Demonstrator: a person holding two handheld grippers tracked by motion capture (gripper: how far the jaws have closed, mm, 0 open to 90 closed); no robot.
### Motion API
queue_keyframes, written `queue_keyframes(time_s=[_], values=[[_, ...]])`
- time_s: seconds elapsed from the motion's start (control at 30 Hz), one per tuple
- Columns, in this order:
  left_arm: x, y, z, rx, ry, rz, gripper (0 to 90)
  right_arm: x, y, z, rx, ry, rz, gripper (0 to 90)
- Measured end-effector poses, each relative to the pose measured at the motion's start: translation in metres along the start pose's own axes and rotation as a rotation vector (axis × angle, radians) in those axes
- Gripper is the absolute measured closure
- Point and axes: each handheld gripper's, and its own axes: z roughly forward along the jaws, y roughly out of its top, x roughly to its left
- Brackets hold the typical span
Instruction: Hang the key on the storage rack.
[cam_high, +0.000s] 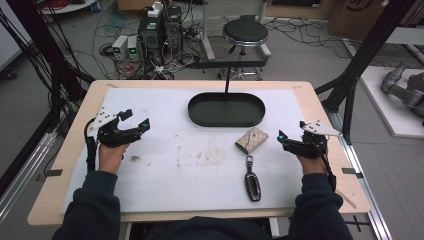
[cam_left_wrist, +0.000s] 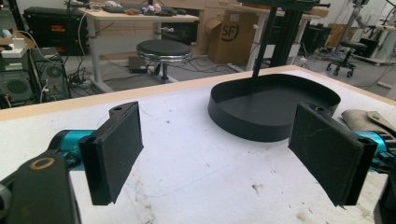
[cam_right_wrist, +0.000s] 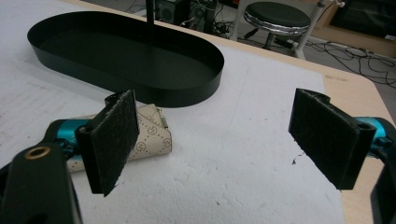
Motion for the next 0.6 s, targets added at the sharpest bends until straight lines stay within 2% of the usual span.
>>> queue_keyframes(time_s=[0.33, 0.43, 0.6], values=[[0.0, 0.0, 0.001, 0.004, 0.016, 0.007, 17.3, 0.006, 0.0, -0.003, -0.003, 0.019, 0.0, 16.5], [-0.001, 0.0, 0.0, -0.005, 0.016, 0.012, 17.6, 0.012, 0.002, -0.005, 0.0, 0.008, -0.009, 16.5], [0.0, 0.001, -0.002, -0.008, 0.012, 0.004, 17.7, 0.03, 0.005, -0.006, 0.039, 0.026, -0.007, 16.6]])
